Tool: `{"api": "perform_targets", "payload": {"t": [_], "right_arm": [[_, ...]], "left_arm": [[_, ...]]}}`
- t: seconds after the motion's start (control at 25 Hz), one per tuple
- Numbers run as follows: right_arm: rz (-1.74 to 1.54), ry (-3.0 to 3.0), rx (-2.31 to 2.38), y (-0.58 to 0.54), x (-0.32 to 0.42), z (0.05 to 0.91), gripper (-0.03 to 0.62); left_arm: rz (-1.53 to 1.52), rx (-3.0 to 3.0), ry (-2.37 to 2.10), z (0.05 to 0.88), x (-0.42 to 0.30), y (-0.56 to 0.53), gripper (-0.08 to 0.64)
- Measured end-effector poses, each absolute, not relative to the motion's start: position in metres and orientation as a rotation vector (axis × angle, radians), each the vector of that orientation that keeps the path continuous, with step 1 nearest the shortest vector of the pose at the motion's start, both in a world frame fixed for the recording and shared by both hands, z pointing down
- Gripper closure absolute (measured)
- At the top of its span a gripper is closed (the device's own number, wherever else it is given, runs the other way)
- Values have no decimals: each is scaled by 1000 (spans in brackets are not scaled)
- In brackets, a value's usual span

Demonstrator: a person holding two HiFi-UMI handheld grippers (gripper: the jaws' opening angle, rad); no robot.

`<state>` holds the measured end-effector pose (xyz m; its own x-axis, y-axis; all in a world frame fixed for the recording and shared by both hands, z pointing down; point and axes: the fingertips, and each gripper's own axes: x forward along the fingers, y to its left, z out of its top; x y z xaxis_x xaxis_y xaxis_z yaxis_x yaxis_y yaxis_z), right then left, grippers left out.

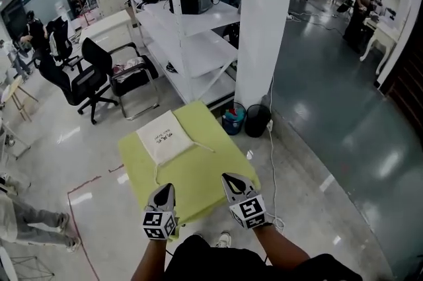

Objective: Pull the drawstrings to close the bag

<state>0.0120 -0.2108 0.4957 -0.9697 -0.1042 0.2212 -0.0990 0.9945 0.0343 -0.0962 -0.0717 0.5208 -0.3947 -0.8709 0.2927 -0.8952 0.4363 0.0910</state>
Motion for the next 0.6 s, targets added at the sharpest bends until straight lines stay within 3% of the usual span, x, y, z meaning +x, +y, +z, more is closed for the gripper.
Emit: {"api": "perform_targets", "payload": {"t": [0.6], "right_arm": [[-33,-2757,73,-234,-59,564,600]], "left_arm": [[127,1346,-2350,592,-155,-55,555]]}}
